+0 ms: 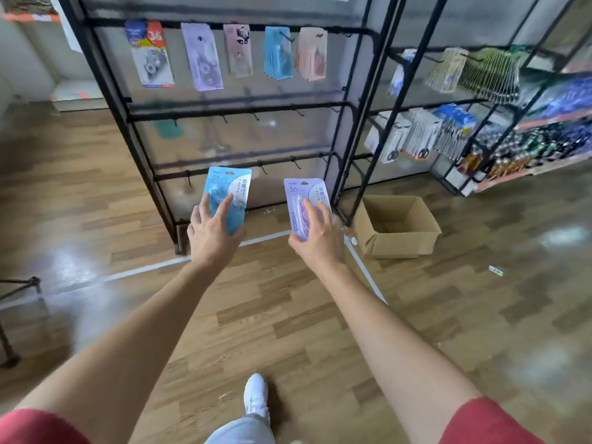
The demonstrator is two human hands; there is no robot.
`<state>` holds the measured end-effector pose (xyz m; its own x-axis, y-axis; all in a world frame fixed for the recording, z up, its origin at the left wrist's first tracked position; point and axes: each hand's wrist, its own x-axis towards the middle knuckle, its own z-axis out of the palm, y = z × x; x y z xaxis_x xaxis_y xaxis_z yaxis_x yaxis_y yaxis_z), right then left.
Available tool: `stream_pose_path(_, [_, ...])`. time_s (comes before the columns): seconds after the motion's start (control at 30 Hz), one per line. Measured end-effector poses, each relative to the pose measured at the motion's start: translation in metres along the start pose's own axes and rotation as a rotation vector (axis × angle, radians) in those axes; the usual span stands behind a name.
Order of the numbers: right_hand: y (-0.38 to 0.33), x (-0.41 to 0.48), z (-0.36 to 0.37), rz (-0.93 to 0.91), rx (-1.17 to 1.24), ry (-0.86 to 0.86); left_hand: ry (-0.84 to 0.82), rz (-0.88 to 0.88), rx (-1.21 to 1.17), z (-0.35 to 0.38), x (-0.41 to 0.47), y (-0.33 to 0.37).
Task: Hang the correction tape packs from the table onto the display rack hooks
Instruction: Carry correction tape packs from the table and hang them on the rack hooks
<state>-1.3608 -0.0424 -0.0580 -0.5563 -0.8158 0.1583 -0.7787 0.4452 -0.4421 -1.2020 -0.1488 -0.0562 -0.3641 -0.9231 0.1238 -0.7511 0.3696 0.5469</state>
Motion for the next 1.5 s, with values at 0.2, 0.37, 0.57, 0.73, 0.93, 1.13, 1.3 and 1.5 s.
stream_pose_path(0.2, [0.012, 0.092, -0.010, -0.067, 0.020, 0.114, 0.078, 0.039, -0.007, 0.019, 0.087, 0.027])
stream_pose_path(0.37, [0.005, 0.186, -0.014, -0.126, 0.010, 0.166, 0.136, 0.037, -0.014, 0.023, 0.171, 0.041])
stream_pose_path(0.57, [-0.011, 0.270, -0.019, -0.202, 0.024, 0.219, 0.189, 0.040, 0.009, 0.014, 0.245, 0.057])
stream_pose_path(0.73, [-0.024, 0.326, -0.006, -0.276, 0.129, 0.233, 0.249, 0.028, 0.023, 0.008, 0.294, 0.059])
stream_pose_path(0.93, [-0.031, 0.397, 0.009, -0.364, 0.219, 0.247, 0.264, -0.044, 0.082, 0.009, 0.355, 0.058])
stream_pose_path(1.13, [-0.037, 0.470, 0.018, -0.463, 0.226, 0.246, 0.303, -0.111, 0.117, 0.013, 0.408, 0.060])
stream_pose_path(1.3, [-0.038, 0.513, 0.025, -0.522, 0.235, 0.233, 0.282, -0.164, 0.177, 0.016, 0.446, 0.060])
stream_pose_path(1.5, [-0.033, 0.536, 0.047, -0.529, 0.238, 0.230, 0.230, -0.206, 0.218, 0.021, 0.472, 0.049])
